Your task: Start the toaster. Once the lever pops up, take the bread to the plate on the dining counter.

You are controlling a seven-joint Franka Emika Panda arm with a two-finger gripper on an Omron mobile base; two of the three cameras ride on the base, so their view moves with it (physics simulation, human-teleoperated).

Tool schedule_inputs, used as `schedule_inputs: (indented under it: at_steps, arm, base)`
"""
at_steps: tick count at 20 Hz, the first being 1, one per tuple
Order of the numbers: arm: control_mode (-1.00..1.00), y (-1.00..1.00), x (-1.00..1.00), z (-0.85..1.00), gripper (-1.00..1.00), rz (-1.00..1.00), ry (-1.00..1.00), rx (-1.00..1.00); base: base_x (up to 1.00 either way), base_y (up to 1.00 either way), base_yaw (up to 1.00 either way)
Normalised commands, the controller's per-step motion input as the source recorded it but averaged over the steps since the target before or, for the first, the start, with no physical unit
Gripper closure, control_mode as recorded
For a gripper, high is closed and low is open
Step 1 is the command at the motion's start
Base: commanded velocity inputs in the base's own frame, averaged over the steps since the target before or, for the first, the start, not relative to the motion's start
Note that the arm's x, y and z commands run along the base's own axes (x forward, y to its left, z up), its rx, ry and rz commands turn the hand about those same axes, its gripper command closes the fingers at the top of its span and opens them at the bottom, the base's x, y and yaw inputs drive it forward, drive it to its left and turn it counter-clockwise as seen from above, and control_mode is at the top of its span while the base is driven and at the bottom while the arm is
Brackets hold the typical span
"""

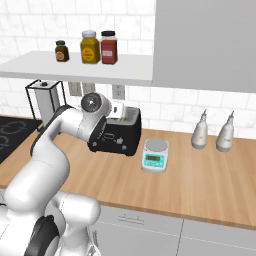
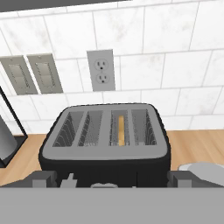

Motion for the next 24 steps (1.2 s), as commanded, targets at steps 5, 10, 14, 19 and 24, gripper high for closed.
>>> schedule_inputs:
  at_steps: [5, 10, 14, 19, 24]
  arm:
    - [-1.00, 0.00, 0.00, 0.00, -1.00, 0.00, 0.00, 0.00]
    - [-1.00, 0.00, 0.00, 0.00, -1.00, 0.00, 0.00, 0.00]
    - [-1.00, 0.00, 0.00, 0.00, -1.00, 0.00, 0.00, 0.00]
    - [-1.00, 0.00, 0.00, 0.00, -1.00, 0.00, 0.00, 0.00]
    - [-1.00, 0.00, 0.00, 0.00, -1.00, 0.00, 0.00, 0.00]
  base:
    - [0.00, 0.00, 0.00]
    - [0.00, 0.00, 0.00]
    - [0.00, 0.00, 0.00]
    - [0.00, 0.00, 0.00]
    - [0.00, 0.00, 0.00]
